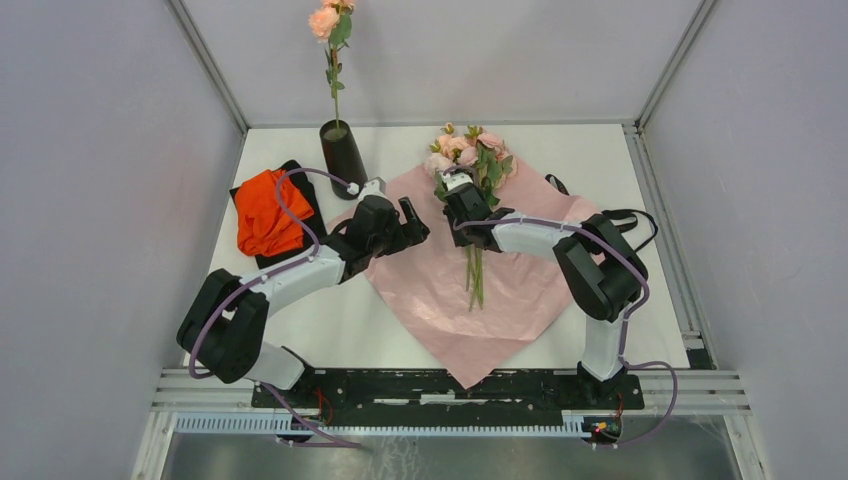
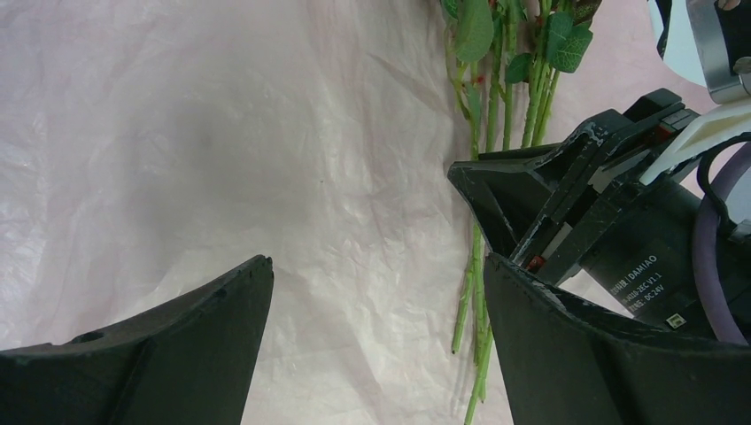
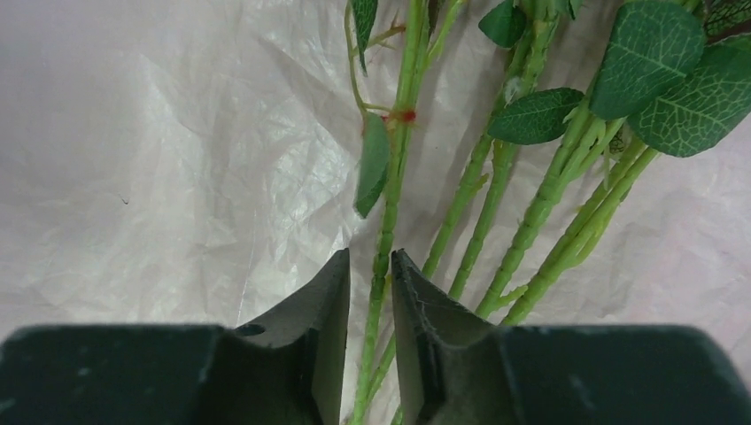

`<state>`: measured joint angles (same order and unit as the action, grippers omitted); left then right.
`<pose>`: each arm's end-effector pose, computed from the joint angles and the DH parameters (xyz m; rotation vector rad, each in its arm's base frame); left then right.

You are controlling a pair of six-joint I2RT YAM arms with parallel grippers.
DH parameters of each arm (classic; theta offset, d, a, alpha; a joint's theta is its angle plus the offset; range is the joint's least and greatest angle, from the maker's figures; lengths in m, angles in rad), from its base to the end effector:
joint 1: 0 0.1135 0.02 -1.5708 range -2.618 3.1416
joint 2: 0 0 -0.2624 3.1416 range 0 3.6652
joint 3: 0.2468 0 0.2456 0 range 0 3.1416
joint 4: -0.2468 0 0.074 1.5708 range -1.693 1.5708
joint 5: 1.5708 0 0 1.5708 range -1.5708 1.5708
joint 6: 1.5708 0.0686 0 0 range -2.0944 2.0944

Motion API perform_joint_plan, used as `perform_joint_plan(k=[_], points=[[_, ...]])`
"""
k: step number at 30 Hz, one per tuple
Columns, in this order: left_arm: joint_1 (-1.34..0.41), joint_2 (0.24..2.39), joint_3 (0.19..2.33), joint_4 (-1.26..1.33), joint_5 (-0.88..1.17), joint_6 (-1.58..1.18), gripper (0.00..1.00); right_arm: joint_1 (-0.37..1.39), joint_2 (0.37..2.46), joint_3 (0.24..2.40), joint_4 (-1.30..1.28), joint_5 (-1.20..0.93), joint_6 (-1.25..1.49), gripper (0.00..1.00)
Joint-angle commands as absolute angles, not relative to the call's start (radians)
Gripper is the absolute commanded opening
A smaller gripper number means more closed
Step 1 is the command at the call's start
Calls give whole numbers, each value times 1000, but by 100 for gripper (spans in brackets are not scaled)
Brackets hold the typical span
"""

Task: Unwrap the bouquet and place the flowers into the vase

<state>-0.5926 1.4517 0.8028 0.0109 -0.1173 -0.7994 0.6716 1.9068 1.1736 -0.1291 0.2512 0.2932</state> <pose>0.2774 -0.1771 0.1933 -0.3022 2.2599 -0.6329 0.3355 0.2449 0.1398 -0.3412 2.3777 0.1433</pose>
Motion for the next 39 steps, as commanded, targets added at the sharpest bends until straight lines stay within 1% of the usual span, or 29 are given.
perform_joint_plan(k=[1,3,8,17,23,24,31,34,39], points=[[-585,1422,801,40,-100,-801,93,666,1916,1165,-101,237,305,23],[-586,1419,798,40,-103,-799,93,666,1915,1164,-103,236,305,14],[-583,1415,793,41,-103,-799,93,663,1899,1163,-108,237,304,0],[-583,1405,795,54,-94,-793,92,664,1709,1115,-67,210,298,0],[-584,1393,778,148,-7,-748,92,663,1593,1077,-32,156,287,0],[-584,1386,767,180,9,-747,92,663,1582,1070,-28,142,286,0],[-584,1365,674,639,145,-788,93,664,1491,990,36,33,290,0],[-583,1419,686,762,192,-790,96,665,1447,961,59,3,280,0],[-584,1536,680,991,277,-887,96,666,1399,943,64,-39,278,0]])
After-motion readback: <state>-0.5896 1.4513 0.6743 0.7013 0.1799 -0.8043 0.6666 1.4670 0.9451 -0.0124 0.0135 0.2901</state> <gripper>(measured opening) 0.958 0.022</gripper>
